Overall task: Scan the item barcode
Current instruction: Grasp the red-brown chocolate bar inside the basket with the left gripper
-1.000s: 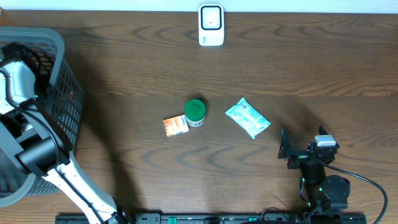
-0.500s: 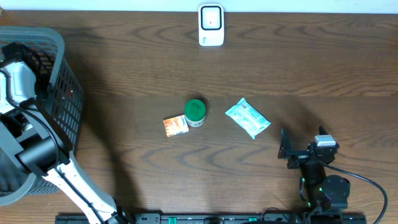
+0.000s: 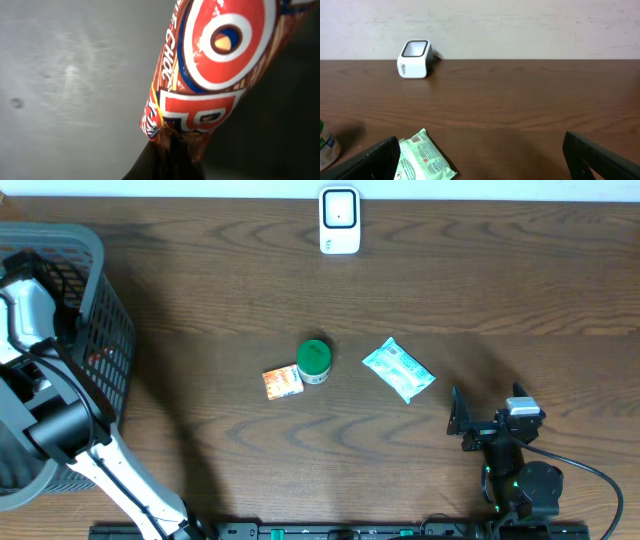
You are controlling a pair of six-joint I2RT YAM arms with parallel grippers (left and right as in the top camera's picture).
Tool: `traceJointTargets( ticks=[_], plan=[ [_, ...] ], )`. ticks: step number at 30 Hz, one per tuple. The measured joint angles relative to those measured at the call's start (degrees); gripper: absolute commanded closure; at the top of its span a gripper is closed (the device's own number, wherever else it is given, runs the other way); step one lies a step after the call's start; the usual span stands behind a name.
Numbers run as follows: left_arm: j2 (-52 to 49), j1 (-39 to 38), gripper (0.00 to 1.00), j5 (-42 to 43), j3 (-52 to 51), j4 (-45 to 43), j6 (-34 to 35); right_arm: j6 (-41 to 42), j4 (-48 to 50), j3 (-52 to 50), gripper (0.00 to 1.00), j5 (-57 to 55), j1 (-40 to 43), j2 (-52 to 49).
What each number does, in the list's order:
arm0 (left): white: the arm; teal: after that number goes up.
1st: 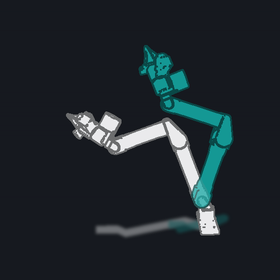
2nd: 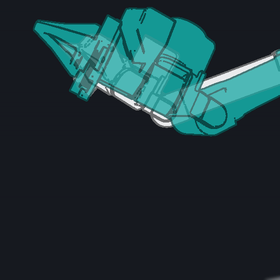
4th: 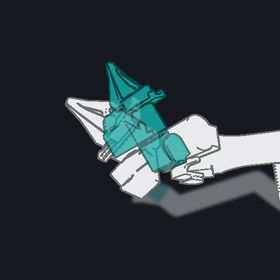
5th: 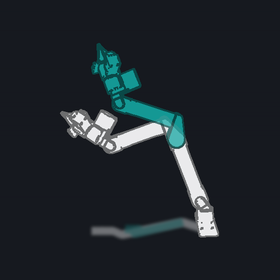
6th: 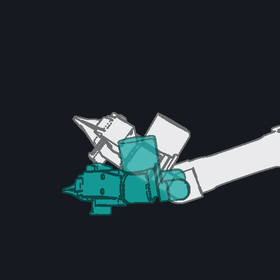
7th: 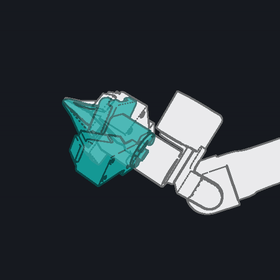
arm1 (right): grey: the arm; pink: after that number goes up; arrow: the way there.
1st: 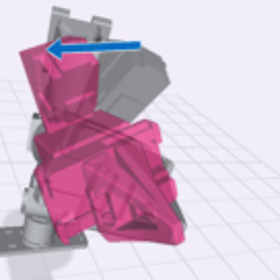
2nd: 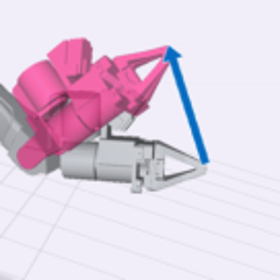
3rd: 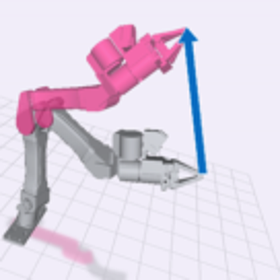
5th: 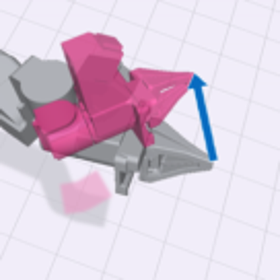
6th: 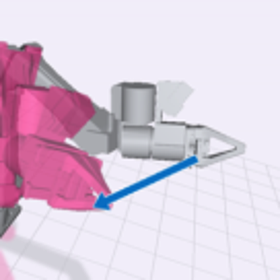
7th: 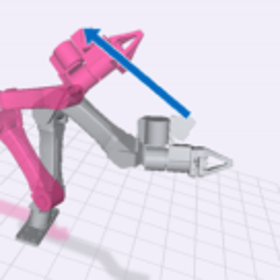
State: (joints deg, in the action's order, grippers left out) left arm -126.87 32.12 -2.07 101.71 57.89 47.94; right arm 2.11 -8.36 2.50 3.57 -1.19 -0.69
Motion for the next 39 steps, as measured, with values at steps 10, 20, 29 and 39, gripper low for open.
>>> traceJointTargets(
  ticks=[10, 20, 29, 39],
  plan=[
    [3.2, 7.3, 0.93, 0.0, -1.3, 5.5, -0.7, 0.0, 0.0, 0.0, 0.01, 0.0, 0.0, 0.0],
    [26.2, 9.7, 0.93, 0.3, -1.8, 9.6, -3.9, 0.0, 0.0, 0.0, 0.01, 0.0, 0.0, 0.0],
    [40.9, 9.1, 0.93, 0.4, -1.6, 9.2, -4.5, 0.0, 0.0, 0.0, 0.01, 0.0, 0.0, 0.0],
    [44.9, 9.1, 0.32, 0.5, -1.6, 9.8, -4.7, 0.0, 0.0, 0.0, 0.01, 0.0, 0.0, 0.0]
  ],
)
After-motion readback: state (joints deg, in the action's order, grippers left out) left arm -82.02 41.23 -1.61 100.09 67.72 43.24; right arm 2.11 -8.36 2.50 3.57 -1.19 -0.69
